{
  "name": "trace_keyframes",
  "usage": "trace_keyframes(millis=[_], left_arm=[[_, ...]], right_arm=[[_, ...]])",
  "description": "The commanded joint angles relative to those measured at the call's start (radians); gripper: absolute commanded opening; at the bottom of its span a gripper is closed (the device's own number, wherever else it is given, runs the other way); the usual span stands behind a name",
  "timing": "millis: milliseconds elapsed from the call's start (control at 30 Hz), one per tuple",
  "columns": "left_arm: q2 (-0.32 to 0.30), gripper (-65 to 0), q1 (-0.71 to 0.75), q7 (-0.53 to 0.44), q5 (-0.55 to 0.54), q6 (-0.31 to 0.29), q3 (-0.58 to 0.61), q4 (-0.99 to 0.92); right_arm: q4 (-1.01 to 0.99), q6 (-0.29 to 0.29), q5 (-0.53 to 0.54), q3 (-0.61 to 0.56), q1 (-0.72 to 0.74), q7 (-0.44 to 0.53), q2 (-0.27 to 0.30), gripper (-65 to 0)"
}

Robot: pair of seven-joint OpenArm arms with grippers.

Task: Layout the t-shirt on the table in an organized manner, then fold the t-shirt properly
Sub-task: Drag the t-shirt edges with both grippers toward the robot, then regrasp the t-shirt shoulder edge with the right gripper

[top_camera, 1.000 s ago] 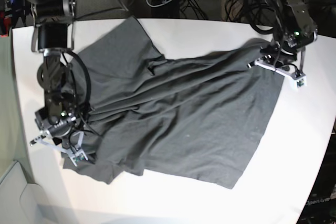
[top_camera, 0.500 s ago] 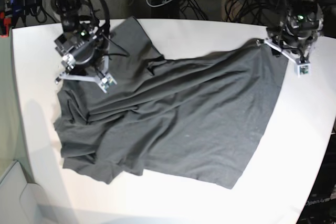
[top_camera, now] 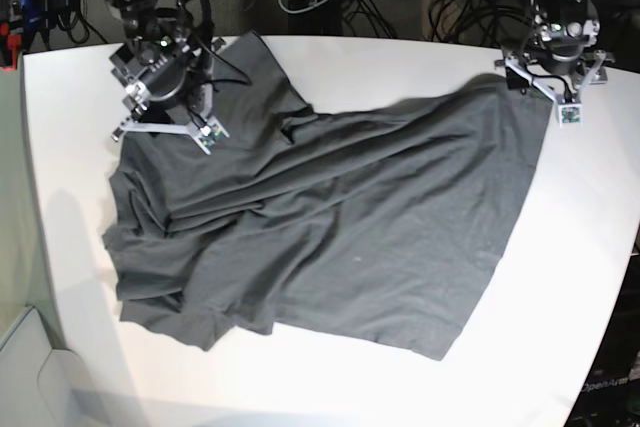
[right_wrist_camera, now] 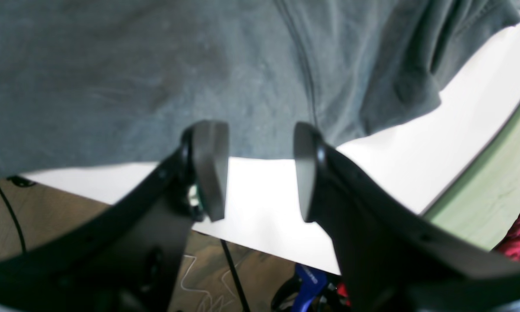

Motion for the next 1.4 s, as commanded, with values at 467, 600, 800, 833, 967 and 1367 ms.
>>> trace_keyframes(millis=[467, 600, 800, 833, 967, 1367], left_arm=[[0.076, -15.6, -0.105, -0.034, 0.016, 0.006, -0.004, -0.059], [0.076, -22.1, -0.139, -0.035, 0.016, 0.006, -0.001, -0.111], [0.077, -57.3, -0.161, -0.031, 0.016, 0.006, -0.004, -0.141], [0.077, -61.3, -0.161, -0.026, 0.016, 0.007, -0.005, -0.140], [0.074, -64.4, -0.159, -0.025, 0.016, 0.013, -0.005, -0.129], [0.070, -64.9, -0.153, -0.025, 0.016, 0.013, -0.007, -0.128]], right_arm=[[0.016, -0.002, -0.003, 0.004, -0.024, 0.008, 0.002, -39.4], [0.016, -0.002, -0.003, -0.001, -0.026, 0.005, 0.002, -39.4], [0.017, -0.002, 0.002, -0.004, -0.058, 0.010, -0.023, -39.4], [0.017, -0.002, 0.002, -0.005, -0.058, 0.010, -0.027, -39.4], [0.019, -0.002, 0.002, -0.056, -0.081, 0.010, -0.027, -39.4], [-0.010, -0.002, 0.004, -0.119, -0.046, 0.011, -0.046, -39.2]])
